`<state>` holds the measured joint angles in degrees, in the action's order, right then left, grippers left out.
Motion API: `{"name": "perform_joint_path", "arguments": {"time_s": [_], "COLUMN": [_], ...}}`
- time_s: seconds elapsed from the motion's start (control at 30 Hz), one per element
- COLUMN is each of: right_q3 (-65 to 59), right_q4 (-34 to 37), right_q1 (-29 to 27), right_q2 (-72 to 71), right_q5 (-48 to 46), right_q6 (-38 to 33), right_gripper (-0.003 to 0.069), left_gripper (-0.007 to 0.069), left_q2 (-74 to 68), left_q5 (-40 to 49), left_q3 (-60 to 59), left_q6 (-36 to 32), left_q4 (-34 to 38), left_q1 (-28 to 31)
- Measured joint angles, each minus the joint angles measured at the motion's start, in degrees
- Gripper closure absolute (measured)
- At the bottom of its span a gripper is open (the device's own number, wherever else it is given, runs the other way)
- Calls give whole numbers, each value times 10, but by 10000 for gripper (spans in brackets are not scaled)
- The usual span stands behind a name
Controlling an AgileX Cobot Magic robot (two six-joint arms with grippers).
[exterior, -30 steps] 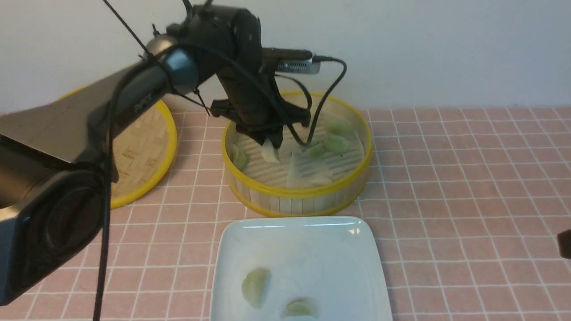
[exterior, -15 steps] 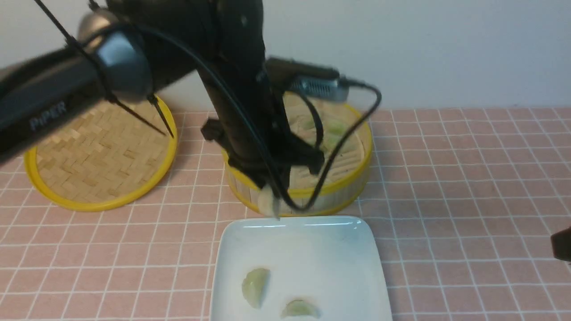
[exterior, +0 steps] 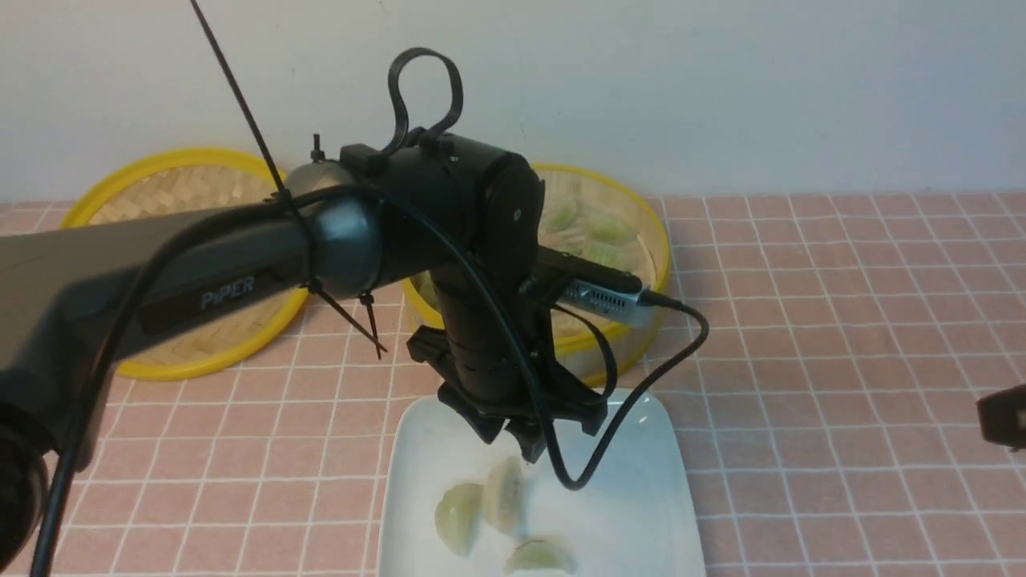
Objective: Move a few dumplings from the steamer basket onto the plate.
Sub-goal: Use the left arm to put the dumpling into the plate, then use the right arm to grab a dumpling from inside the steamer
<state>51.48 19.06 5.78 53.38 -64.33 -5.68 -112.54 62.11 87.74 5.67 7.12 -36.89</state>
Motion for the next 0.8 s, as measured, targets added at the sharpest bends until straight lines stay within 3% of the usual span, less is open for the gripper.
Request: {"name": "perform_joint_path", "arguments": {"time_s": [0.1,0.17,0.27,0.37,0.43,0.63,0.77,0.8], "right_q3": [37,74,137,225,284,446,550,605], "right_q4": [28,52,85,104,104,66,23,-1], "right_q1": [0,0,0,16,38,100,126,135], "right_q2": [34,69,133,229,296,488,608,668], "right_q5": [-3,-9,-12,-11,-4,25,23,16], "right_q6": [-28,-58,-103,-155,-183,-223,-226,-225], "right_gripper": [669,669,669,669,669,657,609,566], "left_gripper": [179,169,268,510,590,631,631,631], "left_q2": [0,0,16,81,138,305,388,429], "left_q5": [7,28,66,72,79,89,97,99], "left_q3": [23,52,93,102,98,51,12,-9], "left_q6": [0,0,0,16,38,78,92,104], "left_q4": [0,-5,-31,-91,-122,-140,-140,-140], "left_q1": [0,0,0,0,0,0,0,0]}}
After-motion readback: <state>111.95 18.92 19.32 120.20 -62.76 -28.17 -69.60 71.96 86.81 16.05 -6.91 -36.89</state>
